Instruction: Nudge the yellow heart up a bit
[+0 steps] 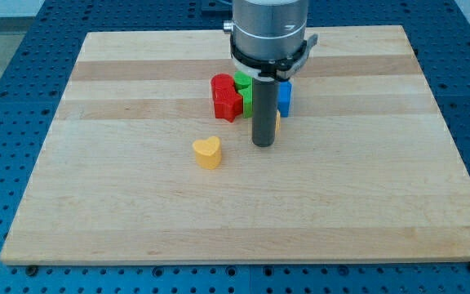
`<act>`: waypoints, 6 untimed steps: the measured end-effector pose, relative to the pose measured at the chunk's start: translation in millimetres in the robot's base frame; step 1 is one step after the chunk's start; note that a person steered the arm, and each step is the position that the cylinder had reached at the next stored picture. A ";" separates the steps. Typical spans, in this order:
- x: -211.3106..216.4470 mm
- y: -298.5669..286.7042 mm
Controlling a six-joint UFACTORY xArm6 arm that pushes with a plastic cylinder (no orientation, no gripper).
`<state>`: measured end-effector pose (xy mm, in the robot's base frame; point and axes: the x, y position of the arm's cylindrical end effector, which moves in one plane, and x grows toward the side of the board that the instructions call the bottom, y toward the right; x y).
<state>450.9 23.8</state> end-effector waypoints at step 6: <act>52.1 -102.9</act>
